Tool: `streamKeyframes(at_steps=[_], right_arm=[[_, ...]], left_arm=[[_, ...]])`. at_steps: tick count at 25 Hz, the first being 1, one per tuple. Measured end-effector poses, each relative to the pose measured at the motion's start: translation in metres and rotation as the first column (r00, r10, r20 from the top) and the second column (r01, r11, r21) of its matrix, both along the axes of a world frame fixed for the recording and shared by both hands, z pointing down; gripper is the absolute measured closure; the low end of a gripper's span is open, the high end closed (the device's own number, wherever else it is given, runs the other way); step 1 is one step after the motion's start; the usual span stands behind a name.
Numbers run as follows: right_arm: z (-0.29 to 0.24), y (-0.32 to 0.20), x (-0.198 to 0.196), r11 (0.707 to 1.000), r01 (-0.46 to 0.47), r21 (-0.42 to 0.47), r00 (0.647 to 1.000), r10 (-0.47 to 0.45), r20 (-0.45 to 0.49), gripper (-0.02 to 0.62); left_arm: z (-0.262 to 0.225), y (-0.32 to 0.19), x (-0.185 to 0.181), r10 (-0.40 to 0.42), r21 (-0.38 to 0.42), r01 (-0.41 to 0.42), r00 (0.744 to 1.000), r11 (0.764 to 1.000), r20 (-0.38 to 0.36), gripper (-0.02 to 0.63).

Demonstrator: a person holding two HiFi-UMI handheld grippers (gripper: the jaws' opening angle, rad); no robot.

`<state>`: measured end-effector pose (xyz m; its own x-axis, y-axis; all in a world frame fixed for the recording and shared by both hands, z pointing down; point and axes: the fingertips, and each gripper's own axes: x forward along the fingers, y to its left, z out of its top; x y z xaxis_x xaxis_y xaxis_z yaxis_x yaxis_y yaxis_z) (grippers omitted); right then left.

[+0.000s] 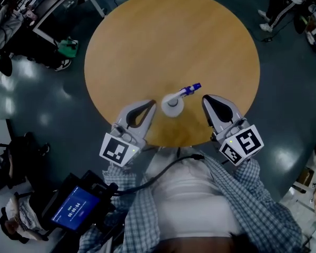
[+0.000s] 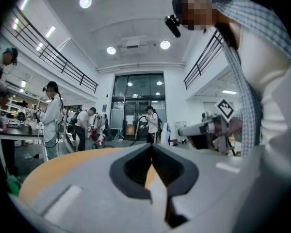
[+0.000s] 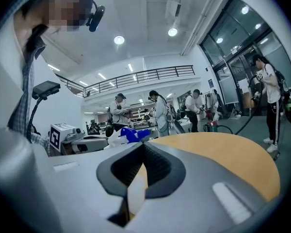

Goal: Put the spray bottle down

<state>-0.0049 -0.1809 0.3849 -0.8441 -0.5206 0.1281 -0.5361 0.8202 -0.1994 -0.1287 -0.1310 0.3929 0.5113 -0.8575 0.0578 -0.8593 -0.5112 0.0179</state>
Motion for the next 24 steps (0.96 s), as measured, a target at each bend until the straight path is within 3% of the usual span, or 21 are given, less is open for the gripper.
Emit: streamKeyframes(at_steps=[24], right_arm=[[-0.018, 0.0, 0.01, 0.998, 0.057, -0.002, 0.998, -0.057, 0.013, 0.592]], left_arm=[[-0.016, 0.008, 0.008, -0.062, -0.012, 0.062, 0.997, 0.998, 0.046, 0.604]])
